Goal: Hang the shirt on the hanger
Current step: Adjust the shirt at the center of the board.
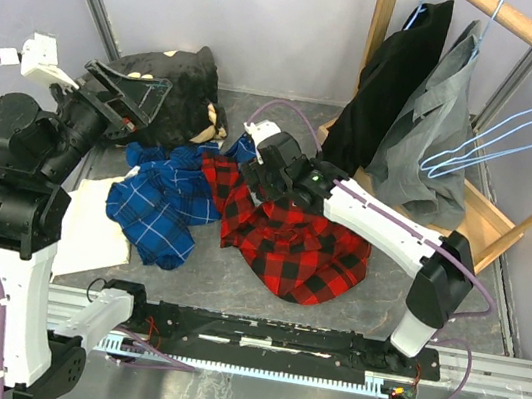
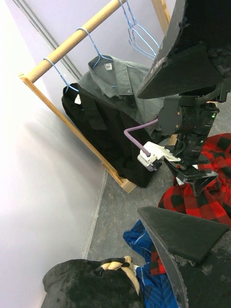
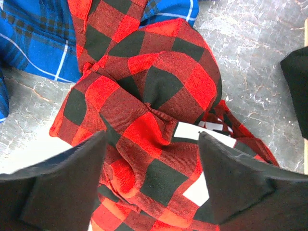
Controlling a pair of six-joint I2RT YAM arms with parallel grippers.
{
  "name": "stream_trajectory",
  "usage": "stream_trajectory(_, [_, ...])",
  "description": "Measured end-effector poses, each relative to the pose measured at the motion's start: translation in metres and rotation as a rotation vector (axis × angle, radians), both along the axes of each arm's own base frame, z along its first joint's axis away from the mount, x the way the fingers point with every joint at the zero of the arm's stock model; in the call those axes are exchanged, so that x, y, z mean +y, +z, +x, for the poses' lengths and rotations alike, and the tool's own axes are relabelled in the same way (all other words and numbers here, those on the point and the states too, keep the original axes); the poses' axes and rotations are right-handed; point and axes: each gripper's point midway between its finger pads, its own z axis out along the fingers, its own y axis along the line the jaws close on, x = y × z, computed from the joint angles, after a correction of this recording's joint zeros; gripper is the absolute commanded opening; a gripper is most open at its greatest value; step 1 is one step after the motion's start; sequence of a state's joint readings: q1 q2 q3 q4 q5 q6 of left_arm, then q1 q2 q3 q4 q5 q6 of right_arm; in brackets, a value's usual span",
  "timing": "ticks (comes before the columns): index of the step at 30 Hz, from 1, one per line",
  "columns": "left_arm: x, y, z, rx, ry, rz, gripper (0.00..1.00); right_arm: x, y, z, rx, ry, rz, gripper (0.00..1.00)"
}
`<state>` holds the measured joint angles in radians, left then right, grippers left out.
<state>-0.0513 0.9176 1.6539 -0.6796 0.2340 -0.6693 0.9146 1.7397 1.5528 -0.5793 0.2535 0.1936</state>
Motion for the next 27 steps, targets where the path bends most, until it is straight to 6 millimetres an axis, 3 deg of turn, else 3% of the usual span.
stream_trajectory(3, [0.000, 0.001, -0.001, -0.003, 0.000, 0.000, 0.98, 0.001, -0.001, -0.002, 0.006, 0.007, 0.004, 0.97])
stream_trajectory(5, [0.000, 0.000, -0.001, -0.003, 0.000, 0.000, 0.98, 0.000, -0.006, -0.003, 0.017, 0.011, -0.008, 0.91])
stream_trajectory(7, [0.000, -0.001, -0.001, 0.001, 0.003, 0.000, 0.98, 0.000, -0.015, -0.002, 0.033, 0.010, -0.032, 0.63])
stream_trajectory(11, [0.000, 0.000, -0.001, 0.000, 0.003, 0.000, 0.98, -0.004, -0.052, -0.003, 0.092, 0.008, -0.122, 0.08])
stream_trajectory(13, [0.001, 0.002, -0.002, -0.005, 0.009, -0.001, 0.99, -0.009, -0.064, -0.007, 0.117, -0.001, -0.151, 0.00])
stream_trajectory(16, [0.002, 0.006, -0.004, -0.014, 0.014, -0.002, 0.98, -0.016, -0.064, -0.009, 0.116, -0.015, -0.171, 0.00])
stream_trajectory(18, [0.003, 0.008, -0.005, -0.020, 0.014, -0.002, 0.98, -0.019, -0.050, -0.007, 0.087, -0.025, -0.155, 0.00])
stream_trajectory(21, [0.003, 0.008, -0.004, -0.018, 0.021, -0.003, 0.98, -0.022, -0.011, -0.005, 0.019, -0.030, -0.097, 0.00])
stream_trajectory(24, [0.004, 0.003, -0.003, -0.007, 0.024, -0.002, 0.98, -0.015, 0.050, 0.001, -0.077, -0.018, 0.006, 0.00])
stream_trajectory(27, [0.004, -0.011, 0.000, 0.021, 0.023, -0.001, 0.98, -0.002, 0.134, 0.006, -0.202, 0.026, 0.160, 0.00])
